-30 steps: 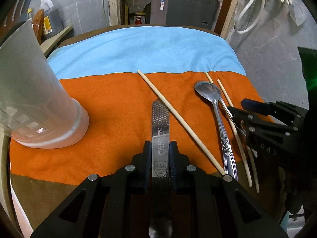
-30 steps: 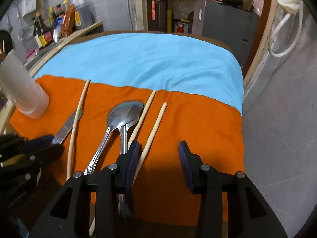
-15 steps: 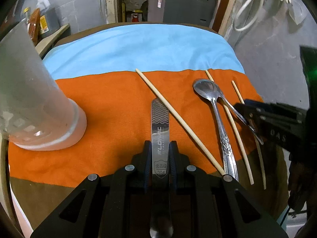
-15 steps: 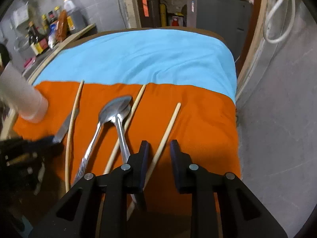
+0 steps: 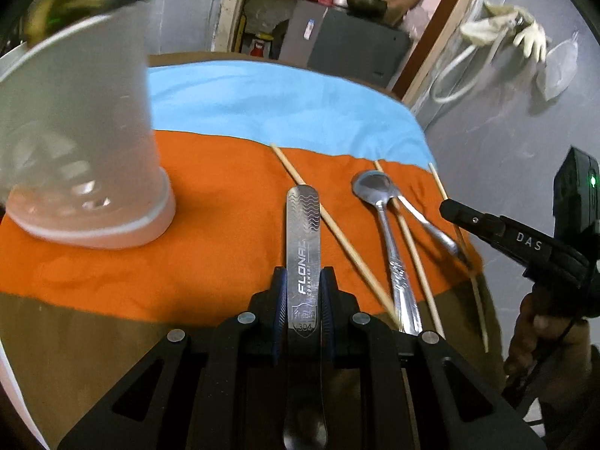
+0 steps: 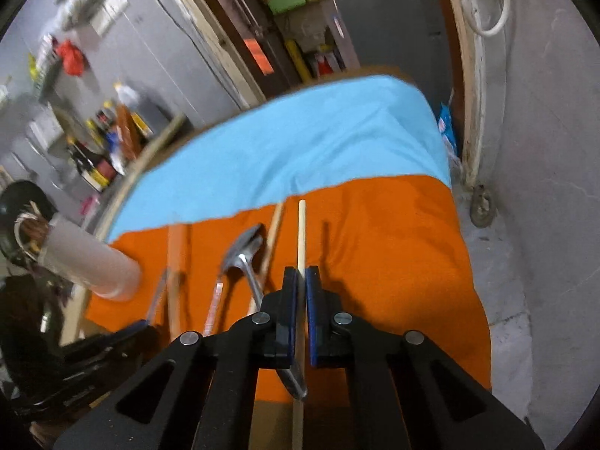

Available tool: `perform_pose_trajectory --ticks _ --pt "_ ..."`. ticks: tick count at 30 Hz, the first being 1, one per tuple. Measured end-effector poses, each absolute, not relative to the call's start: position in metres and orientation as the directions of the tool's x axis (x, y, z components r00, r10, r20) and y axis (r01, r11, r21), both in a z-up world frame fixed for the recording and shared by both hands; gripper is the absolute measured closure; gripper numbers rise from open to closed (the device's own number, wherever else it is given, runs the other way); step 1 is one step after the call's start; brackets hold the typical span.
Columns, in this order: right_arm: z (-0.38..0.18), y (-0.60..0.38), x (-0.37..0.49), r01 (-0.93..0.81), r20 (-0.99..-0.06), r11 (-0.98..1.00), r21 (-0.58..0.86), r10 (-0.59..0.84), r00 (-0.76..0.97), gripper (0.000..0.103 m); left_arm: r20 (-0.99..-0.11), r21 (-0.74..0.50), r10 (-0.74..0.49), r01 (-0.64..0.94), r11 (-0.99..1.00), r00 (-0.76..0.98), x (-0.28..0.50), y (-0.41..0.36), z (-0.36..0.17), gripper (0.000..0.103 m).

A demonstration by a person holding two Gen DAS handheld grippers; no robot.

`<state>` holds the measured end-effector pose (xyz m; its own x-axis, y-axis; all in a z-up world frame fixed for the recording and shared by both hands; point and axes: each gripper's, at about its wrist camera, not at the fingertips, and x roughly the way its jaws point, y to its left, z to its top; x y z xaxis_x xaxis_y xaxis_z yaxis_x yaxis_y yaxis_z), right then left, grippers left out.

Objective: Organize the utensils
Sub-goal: 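Lift the knife with the left tool while the right tool lifts the chopstick toward the caddy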

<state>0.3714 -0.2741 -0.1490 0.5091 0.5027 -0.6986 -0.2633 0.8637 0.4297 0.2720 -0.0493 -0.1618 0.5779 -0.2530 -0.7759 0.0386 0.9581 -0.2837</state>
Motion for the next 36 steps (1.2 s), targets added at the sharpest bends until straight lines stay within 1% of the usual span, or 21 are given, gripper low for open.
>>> perform_pose_trajectory --ticks 2,6,8,13,21,27,30,36 --pt "-0.142 -0.278 0.36 -0.278 -0.653 0.852 0.444 0.52 0.55 0.1 -0.763 -0.289 -0.261 0.05 0.956 0.592 0.263 -0.048 -0.159 0.089" --pt "-0.125 -0.277 0.342 -0.31 -0.578 0.853 0.419 0.514 0.634 0.1 -0.744 -0.297 -0.272 0.064 0.953 0.61 0.248 -0.044 -0.153 0.089" --pt "-0.118 -0.273 0.338 -0.318 -0.55 0.854 0.411 0.511 0.661 0.1 -0.719 -0.311 -0.279 0.064 0.948 0.636 0.243 -0.041 -0.146 0.089" --pt "-0.091 -0.264 0.326 -0.348 -0.459 0.841 0.413 0.523 0.719 0.1 -0.612 -0.329 -0.298 0.107 0.938 0.733 0.225 -0.034 -0.114 0.089" --pt "-0.03 -0.23 0.307 -0.454 -0.26 0.79 0.412 0.579 0.773 0.1 -0.449 -0.359 -0.333 0.174 0.917 0.829 0.211 -0.007 -0.053 0.089" --pt "0.012 -0.191 0.3 -0.527 -0.125 0.749 0.401 0.615 0.779 0.1 -0.364 -0.355 -0.313 0.18 0.917 0.877 0.211 0.04 -0.011 0.089" --pt "0.026 -0.168 0.301 -0.559 -0.068 0.727 0.399 0.631 0.773 0.1 -0.32 -0.345 -0.273 0.157 0.925 0.907 0.217 0.073 0.003 0.089" --pt "0.037 -0.116 0.305 -0.574 0.051 0.706 0.414 0.612 0.789 0.1 -0.21 -0.378 -0.176 0.086 0.922 0.962 0.239 0.141 0.006 0.089"
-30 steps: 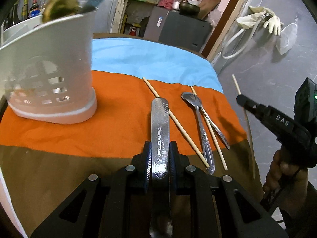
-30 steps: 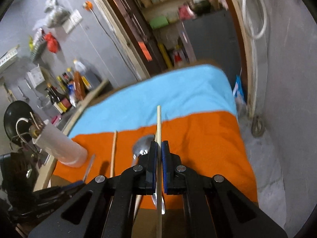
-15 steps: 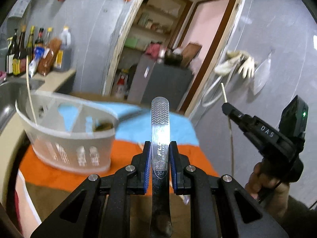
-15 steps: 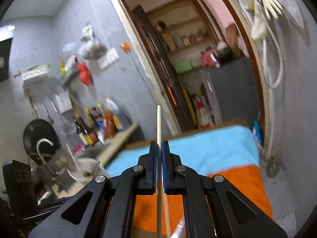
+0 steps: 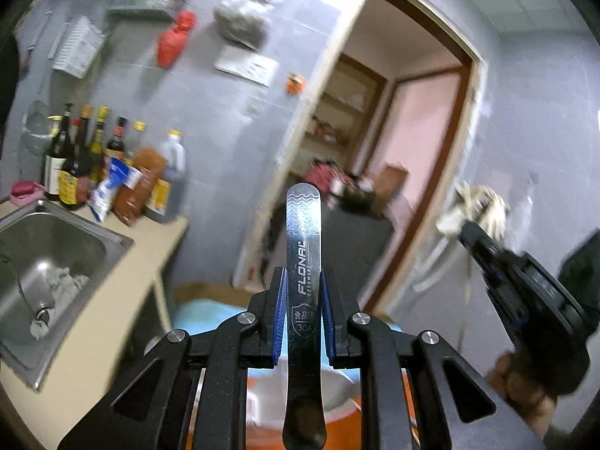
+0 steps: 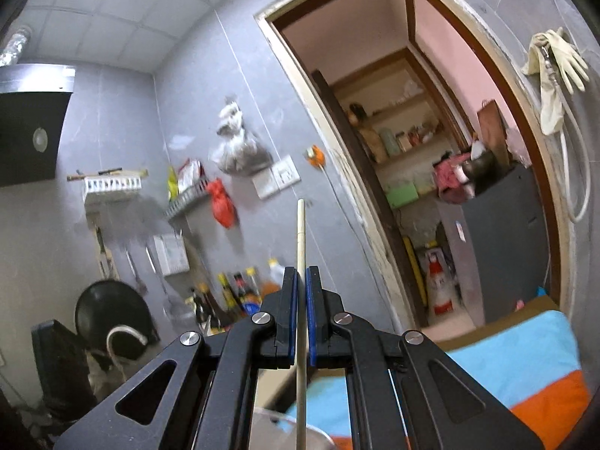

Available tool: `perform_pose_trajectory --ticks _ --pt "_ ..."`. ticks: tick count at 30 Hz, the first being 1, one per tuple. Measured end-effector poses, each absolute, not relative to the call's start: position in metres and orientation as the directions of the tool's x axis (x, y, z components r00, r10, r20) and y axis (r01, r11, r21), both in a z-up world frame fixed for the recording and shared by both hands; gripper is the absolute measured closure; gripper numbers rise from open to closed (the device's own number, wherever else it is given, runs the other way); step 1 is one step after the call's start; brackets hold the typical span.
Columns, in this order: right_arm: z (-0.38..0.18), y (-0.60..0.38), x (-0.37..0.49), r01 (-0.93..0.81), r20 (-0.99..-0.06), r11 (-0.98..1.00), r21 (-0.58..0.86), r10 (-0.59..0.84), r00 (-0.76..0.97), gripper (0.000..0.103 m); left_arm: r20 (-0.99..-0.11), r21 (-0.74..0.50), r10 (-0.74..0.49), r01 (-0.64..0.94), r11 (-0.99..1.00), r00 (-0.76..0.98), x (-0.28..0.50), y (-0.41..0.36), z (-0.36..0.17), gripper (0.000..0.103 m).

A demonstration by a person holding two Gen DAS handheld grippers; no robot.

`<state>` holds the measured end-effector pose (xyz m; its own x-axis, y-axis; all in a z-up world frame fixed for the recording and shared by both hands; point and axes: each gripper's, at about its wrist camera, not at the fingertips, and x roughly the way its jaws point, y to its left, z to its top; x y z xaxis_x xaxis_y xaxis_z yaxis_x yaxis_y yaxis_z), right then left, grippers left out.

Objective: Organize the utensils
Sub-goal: 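Lift the knife with the left tool while the right tool lifts the chopstick toward the caddy, then open both tools above the white caddy to drop the knife and chopstick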

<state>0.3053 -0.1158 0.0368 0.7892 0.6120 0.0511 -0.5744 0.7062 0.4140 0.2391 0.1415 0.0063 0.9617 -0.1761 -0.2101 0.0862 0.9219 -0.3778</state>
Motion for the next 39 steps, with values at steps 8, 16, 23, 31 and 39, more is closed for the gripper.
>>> perform_pose_trajectory --ticks 8,16,23,31,39 --pt "0.019 -0.056 0.307 -0.553 0.172 0.752 0.357 0.529 0.831 0.1 -0.077 -0.442 -0.086 0.043 0.896 0.993 0.26 0.202 -0.019 0.089" --pt "-0.017 -0.02 0.294 -0.526 0.207 0.83 0.186 0.491 0.846 0.1 -0.011 -0.404 -0.02 0.014 0.915 1.0 0.252 0.202 -0.038 0.089" --pt "-0.043 -0.006 0.287 -0.526 0.216 0.848 0.07 0.502 0.838 0.1 0.012 -0.368 -0.004 0.008 0.93 1.0 0.249 0.194 -0.054 0.089" --pt "-0.058 -0.002 0.291 -0.53 0.207 0.847 0.041 0.512 0.833 0.1 0.021 -0.299 0.013 -0.006 0.954 1.0 0.251 0.186 -0.065 0.089" --pt "-0.061 -0.003 0.292 -0.535 0.181 0.844 0.037 0.52 0.834 0.1 -0.006 -0.242 0.011 -0.012 0.97 1.0 0.25 0.179 -0.071 0.089"
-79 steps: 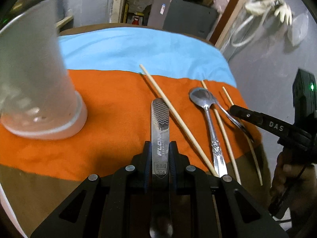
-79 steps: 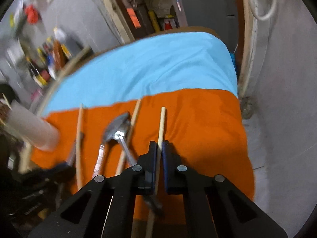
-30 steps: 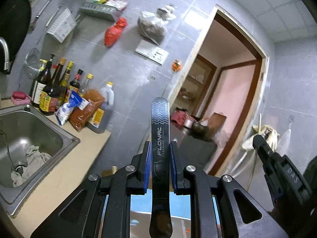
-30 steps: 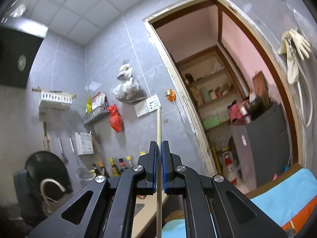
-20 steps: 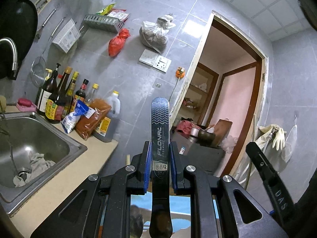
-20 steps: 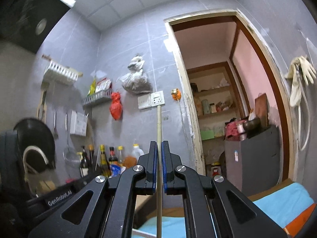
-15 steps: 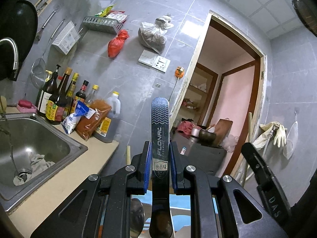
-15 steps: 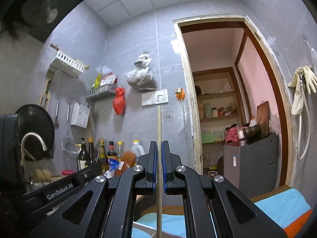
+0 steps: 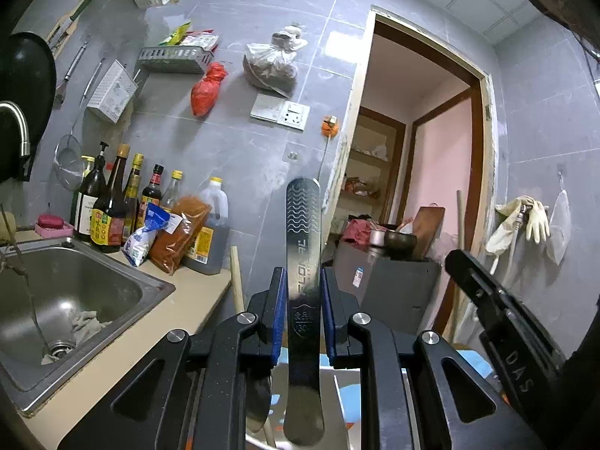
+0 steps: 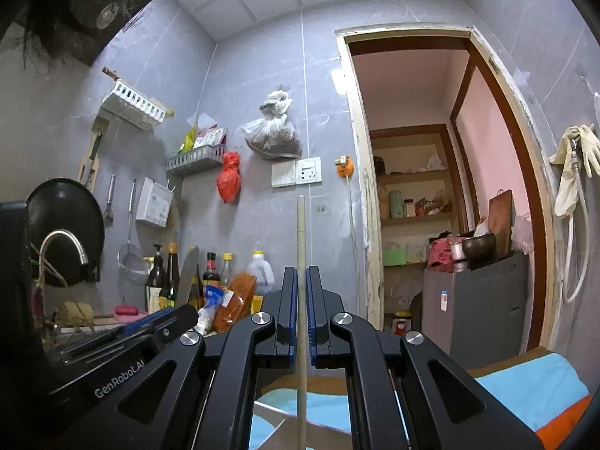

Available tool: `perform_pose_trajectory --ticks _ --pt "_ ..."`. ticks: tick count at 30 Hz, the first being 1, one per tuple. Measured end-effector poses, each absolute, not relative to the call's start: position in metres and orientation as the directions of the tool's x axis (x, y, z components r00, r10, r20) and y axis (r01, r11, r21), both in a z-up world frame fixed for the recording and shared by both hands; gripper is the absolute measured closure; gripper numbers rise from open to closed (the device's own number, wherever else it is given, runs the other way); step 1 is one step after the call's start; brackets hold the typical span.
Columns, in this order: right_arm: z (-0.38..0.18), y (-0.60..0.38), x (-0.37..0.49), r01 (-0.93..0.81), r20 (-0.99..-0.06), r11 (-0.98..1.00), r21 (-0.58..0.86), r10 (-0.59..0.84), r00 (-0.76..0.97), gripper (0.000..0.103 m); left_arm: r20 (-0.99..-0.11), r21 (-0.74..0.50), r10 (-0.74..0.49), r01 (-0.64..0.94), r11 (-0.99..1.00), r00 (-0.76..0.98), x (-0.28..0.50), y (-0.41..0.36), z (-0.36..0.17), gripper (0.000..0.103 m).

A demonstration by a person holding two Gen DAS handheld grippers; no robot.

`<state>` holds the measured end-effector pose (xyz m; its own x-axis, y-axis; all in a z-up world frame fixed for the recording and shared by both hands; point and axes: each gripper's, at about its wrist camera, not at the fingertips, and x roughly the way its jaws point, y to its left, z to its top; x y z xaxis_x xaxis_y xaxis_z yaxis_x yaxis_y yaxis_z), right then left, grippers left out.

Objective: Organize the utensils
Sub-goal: 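Open both tools above the white caddy to drop the knife and chopstick, then move both tools back down toward the remaining spoons and chopsticks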

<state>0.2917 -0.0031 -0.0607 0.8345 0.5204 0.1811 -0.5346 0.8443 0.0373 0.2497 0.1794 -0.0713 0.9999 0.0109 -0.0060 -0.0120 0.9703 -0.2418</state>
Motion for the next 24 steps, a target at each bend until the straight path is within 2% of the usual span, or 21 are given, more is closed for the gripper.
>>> perform_pose_trajectory --ticks 8,12,14,17,18,20,23,24 --pt "-0.057 -0.015 0.287 -0.557 0.133 0.826 0.081 0.545 0.828 0.098 -0.059 -0.262 0.003 -0.019 0.965 0.998 0.236 0.184 -0.061 0.088" --pt "-0.046 -0.025 0.282 -0.557 0.115 0.823 0.115 0.546 0.83 0.096 -0.07 -0.27 -0.01 -0.009 0.963 0.997 0.232 0.181 -0.047 0.078" --pt "-0.037 -0.032 0.279 -0.554 0.115 0.822 0.133 0.542 0.832 0.093 -0.072 -0.277 -0.015 -0.005 0.961 0.997 0.229 0.179 -0.037 0.077" --pt "-0.023 -0.043 0.274 -0.553 0.118 0.821 0.141 0.541 0.833 0.079 -0.096 -0.267 -0.017 -0.01 0.964 0.995 0.226 0.171 -0.022 0.059" --pt "-0.016 -0.051 0.272 -0.552 0.119 0.82 0.148 0.54 0.833 0.077 -0.101 -0.268 -0.016 -0.011 0.963 0.995 0.225 0.168 -0.018 0.051" --pt "-0.006 -0.062 0.27 -0.539 0.113 0.828 0.156 0.527 0.842 0.072 -0.103 -0.268 -0.023 -0.005 0.963 0.994 0.221 0.161 -0.009 0.043" --pt "0.006 -0.084 0.267 -0.519 0.099 0.839 0.164 0.51 0.855 0.049 -0.118 -0.242 -0.039 0.009 0.97 0.992 0.215 0.141 0.004 0.027" --pt "0.009 -0.092 0.265 -0.518 0.095 0.839 0.168 0.509 0.855 0.044 -0.119 -0.234 -0.043 0.014 0.972 0.992 0.213 0.135 0.007 0.021"
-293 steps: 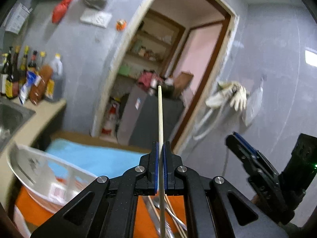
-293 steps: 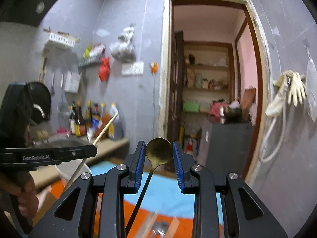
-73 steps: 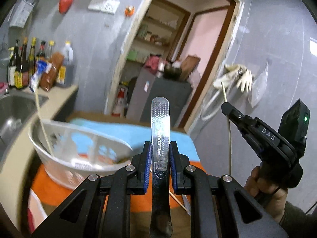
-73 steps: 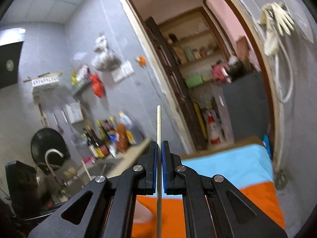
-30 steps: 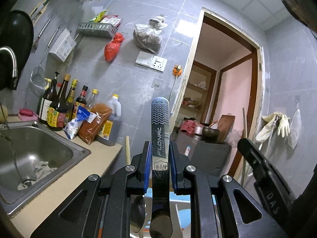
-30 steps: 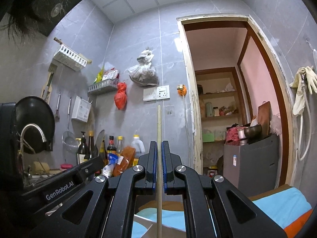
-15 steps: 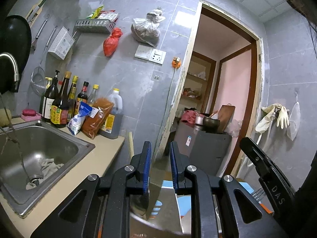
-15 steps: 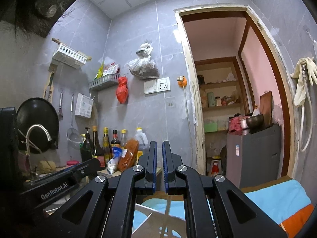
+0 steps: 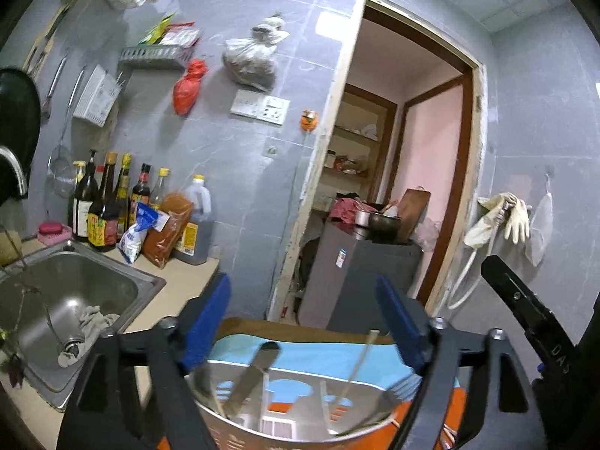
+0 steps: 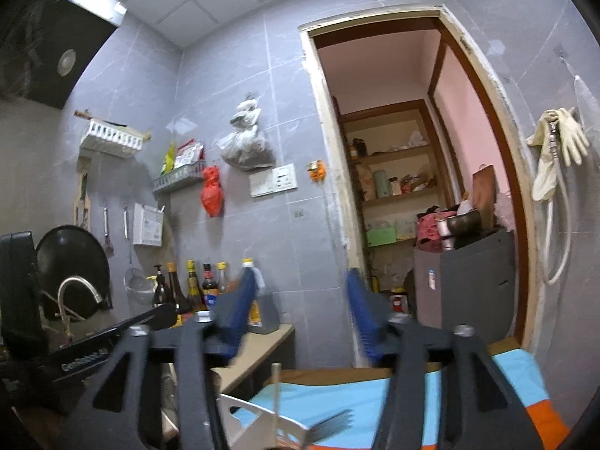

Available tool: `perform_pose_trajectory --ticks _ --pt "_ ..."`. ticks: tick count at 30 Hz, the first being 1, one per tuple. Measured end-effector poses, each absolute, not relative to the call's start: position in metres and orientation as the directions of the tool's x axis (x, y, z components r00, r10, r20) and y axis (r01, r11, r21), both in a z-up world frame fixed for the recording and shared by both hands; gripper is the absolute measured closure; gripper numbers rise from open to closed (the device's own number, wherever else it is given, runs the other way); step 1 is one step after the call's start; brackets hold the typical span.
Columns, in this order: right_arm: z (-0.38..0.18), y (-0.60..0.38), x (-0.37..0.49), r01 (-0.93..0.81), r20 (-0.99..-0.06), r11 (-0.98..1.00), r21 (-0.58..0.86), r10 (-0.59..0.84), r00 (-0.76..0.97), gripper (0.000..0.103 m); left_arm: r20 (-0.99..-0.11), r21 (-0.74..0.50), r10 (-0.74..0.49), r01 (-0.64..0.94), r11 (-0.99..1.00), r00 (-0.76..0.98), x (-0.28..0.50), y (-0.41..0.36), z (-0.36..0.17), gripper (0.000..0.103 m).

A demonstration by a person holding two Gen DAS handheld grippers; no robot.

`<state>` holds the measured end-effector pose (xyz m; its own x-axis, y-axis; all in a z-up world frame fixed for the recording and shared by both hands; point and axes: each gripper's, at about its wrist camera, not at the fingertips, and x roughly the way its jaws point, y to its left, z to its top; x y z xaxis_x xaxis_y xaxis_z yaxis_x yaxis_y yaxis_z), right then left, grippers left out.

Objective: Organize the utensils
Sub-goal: 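Move both tools back down toward the remaining spoons and chopsticks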

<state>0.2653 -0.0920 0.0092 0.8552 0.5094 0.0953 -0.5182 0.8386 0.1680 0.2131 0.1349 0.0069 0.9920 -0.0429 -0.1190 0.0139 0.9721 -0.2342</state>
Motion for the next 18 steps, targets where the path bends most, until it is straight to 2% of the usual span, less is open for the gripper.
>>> perform_pose_trajectory --ticks 1,3,4,7,8,14,18 --pt "0.012 -0.1 0.263 -0.509 0.089 0.845 0.166 0.501 0.861 0.041 -0.12 -0.227 -0.047 0.019 0.974 0.992 0.211 0.128 0.009 0.015" --pt "0.016 -0.115 0.26 -0.493 0.074 0.856 0.157 0.487 0.87 0.027 -0.131 -0.218 -0.046 0.017 0.976 0.99 0.206 0.113 0.013 0.009" --pt "0.018 -0.122 0.259 -0.486 0.064 0.86 0.156 0.482 0.874 0.024 -0.137 -0.217 -0.044 0.013 0.976 0.99 0.204 0.106 0.014 0.007" --pt "0.022 -0.151 0.256 -0.467 0.03 0.868 0.169 0.469 0.883 0.01 -0.16 -0.216 -0.04 0.005 0.976 0.986 0.198 0.086 0.014 0.004" --pt "0.023 -0.161 0.257 -0.467 0.012 0.865 0.182 0.473 0.881 0.0 -0.165 -0.212 -0.032 -0.004 0.977 0.986 0.194 0.078 0.012 0.003" --pt "0.019 -0.212 0.252 -0.409 -0.051 0.884 0.226 0.43 0.901 0.0 -0.202 -0.178 -0.026 -0.011 0.984 0.979 0.181 0.036 -0.004 0.003" --pt "0.014 -0.241 0.25 -0.367 -0.094 0.903 0.221 0.395 0.914 0.0 -0.26 -0.178 -0.067 0.02 0.984 0.963 0.182 0.01 -0.018 0.003"
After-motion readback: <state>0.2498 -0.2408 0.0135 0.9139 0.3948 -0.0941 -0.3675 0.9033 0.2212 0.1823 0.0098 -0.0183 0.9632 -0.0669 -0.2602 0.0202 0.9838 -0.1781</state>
